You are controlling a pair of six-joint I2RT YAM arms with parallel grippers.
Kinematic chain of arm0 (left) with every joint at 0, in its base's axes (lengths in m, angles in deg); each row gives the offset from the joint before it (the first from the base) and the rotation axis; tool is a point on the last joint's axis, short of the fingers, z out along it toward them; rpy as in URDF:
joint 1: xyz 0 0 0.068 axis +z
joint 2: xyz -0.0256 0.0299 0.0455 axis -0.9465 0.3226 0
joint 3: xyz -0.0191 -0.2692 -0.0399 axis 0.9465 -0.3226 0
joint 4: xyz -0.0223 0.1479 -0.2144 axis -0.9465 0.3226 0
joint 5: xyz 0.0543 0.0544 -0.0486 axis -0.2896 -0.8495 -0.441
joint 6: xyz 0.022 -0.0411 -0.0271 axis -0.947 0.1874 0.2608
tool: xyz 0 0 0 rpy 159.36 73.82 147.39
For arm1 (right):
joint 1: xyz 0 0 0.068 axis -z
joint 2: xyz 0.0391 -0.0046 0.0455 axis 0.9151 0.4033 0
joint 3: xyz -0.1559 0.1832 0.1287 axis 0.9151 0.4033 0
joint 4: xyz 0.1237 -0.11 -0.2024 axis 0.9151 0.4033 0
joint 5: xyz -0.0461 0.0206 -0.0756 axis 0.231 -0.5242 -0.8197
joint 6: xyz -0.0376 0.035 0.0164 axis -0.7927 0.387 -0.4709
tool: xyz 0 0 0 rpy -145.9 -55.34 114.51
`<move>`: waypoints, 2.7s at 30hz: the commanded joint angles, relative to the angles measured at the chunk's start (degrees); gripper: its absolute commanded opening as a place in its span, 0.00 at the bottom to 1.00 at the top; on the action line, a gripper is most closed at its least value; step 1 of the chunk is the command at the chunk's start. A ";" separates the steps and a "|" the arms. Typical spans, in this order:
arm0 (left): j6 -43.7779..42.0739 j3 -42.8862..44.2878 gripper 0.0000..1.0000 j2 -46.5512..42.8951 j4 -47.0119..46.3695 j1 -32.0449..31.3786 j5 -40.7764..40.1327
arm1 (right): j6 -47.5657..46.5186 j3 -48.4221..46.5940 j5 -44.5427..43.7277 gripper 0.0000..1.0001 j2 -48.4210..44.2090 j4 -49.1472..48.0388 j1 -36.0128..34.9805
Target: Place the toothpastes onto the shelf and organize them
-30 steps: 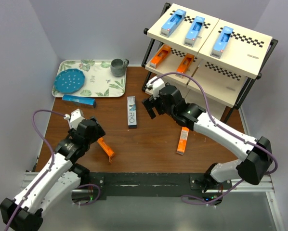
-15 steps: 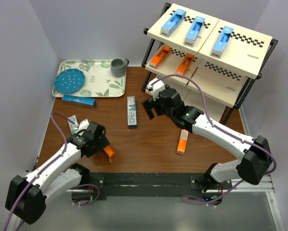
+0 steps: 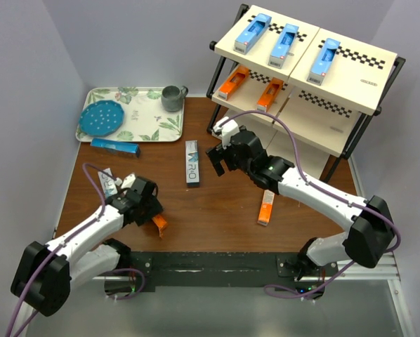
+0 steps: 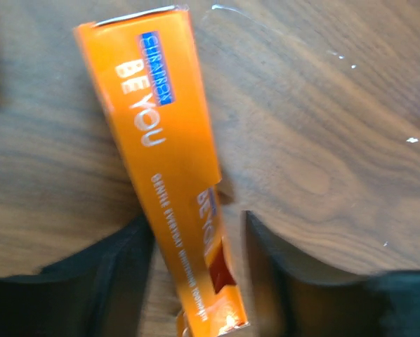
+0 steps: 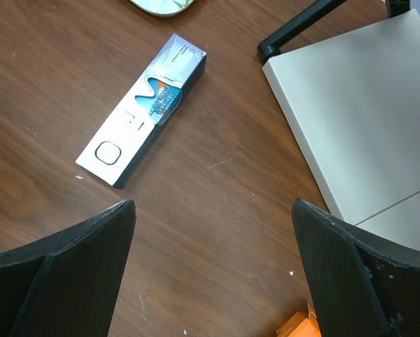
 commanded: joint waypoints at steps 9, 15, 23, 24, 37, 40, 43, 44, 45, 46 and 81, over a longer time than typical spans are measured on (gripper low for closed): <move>-5.77 1.48 0.26 0.93 -4.02 -0.44 1.70 | 0.84 -0.43 1.05 0.96 -0.25 -3.38 0.14; -18.59 7.89 0.24 1.45 -8.06 -0.44 8.63 | 0.84 0.54 7.37 0.97 -2.62 -3.03 0.23; -37.77 19.83 0.26 9.62 -10.54 -0.44 32.79 | -4.34 1.24 16.08 0.97 -6.84 0.92 0.14; -41.00 21.07 0.26 10.67 -10.09 -0.44 35.08 | -4.96 1.42 16.78 0.97 -8.06 1.27 0.14; -64.04 38.57 0.34 24.03 3.43 -0.62 63.39 | -35.34 12.05 28.12 0.98 -23.01 5.48 0.06; -68.54 41.65 0.34 25.53 9.24 -0.79 64.63 | -39.40 10.74 29.01 0.98 -22.84 7.94 -0.56; -67.93 41.74 0.31 25.45 7.58 -0.88 65.77 | -41.43 8.54 29.80 0.98 -20.91 12.59 -0.82; -67.76 41.57 0.30 25.54 7.05 -0.88 66.04 | -41.70 8.19 29.97 0.98 -20.03 13.49 -0.91; -67.67 41.56 0.26 25.71 7.05 -0.88 66.21 | -41.79 8.10 30.24 0.97 -19.94 14.10 -1.52; -67.58 41.56 0.24 25.97 6.70 -0.88 66.39 | -41.35 8.44 30.67 0.97 -20.11 14.11 -1.79; -40.95 13.19 0.78 -17.35 -17.82 1.41 -7.17 | -41.18 12.67 9.41 0.82 8.79 -0.83 -21.74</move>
